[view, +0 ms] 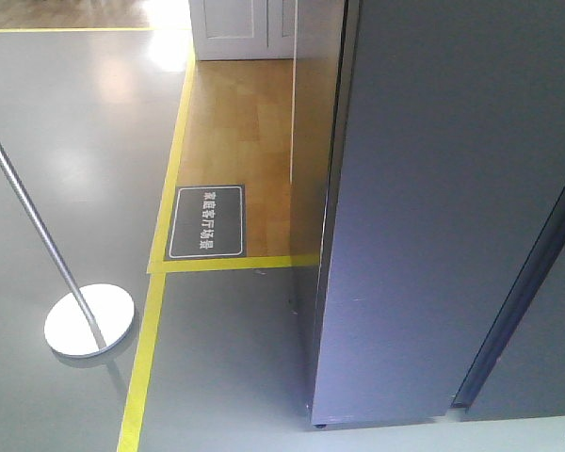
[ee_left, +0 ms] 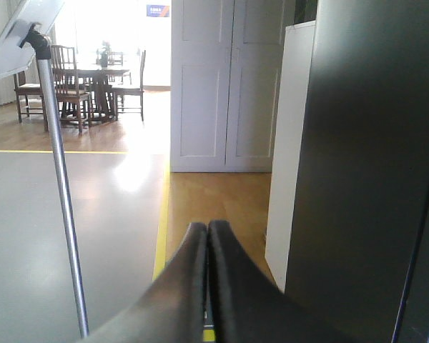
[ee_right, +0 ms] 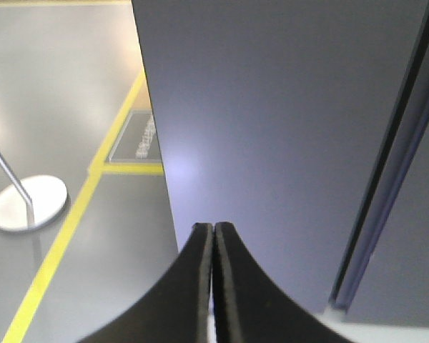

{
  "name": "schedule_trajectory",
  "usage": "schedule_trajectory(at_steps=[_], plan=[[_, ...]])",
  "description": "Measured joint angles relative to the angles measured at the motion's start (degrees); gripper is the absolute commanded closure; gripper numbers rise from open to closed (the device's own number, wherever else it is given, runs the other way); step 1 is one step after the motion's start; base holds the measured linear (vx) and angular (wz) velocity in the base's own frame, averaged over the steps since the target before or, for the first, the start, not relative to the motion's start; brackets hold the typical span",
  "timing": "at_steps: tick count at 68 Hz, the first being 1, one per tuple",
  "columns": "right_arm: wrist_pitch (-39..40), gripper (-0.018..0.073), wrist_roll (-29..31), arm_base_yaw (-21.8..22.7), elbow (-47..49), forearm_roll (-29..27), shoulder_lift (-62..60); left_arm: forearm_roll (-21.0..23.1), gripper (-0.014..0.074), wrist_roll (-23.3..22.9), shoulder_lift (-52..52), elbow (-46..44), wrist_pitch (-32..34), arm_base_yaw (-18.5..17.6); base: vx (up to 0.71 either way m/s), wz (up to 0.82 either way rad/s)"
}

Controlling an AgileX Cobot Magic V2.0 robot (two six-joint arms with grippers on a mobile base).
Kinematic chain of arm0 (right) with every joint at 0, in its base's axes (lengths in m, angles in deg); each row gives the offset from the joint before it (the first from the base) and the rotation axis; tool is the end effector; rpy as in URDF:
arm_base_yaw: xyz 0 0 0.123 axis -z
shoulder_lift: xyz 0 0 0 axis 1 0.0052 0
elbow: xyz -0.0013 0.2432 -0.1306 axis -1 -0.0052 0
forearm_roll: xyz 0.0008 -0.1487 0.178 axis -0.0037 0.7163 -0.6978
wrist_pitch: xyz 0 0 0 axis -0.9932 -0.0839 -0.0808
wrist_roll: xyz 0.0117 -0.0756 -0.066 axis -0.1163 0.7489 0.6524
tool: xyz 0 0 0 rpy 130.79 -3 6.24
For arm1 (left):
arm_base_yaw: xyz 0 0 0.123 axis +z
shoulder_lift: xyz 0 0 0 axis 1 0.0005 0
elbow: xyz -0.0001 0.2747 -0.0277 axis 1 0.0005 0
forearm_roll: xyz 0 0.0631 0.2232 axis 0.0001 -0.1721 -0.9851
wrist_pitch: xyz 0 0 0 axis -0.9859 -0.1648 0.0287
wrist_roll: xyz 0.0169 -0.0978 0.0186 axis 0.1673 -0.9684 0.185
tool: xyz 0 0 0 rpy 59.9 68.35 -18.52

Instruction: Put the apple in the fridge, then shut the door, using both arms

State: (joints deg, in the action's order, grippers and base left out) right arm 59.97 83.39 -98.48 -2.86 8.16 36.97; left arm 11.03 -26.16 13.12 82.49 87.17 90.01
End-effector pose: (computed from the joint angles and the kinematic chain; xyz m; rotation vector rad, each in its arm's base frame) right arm 0.0493 0.0063 0.1702 -0.0904 1.9357 0.1239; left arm 0.0554 0.0000 0.2034 -0.0927 1.5275 -0.0970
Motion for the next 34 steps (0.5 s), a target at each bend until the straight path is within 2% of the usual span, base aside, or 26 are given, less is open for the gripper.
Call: schedule_trajectory(at_steps=[14, 34], plan=[[6.35, 0.0563, 0.07, 2.04, -1.74, -0.06, -1.22, 0.0, 0.0603, 0.0, 0.0, 0.0, 0.05, 0.0, 0.0, 0.0], [6.76, 0.0563, 0.09, 4.36, -1.74, -0.06, -1.22, 0.0, 0.0603, 0.0, 0.0, 0.0, -0.01, 0.0, 0.0, 0.0]])
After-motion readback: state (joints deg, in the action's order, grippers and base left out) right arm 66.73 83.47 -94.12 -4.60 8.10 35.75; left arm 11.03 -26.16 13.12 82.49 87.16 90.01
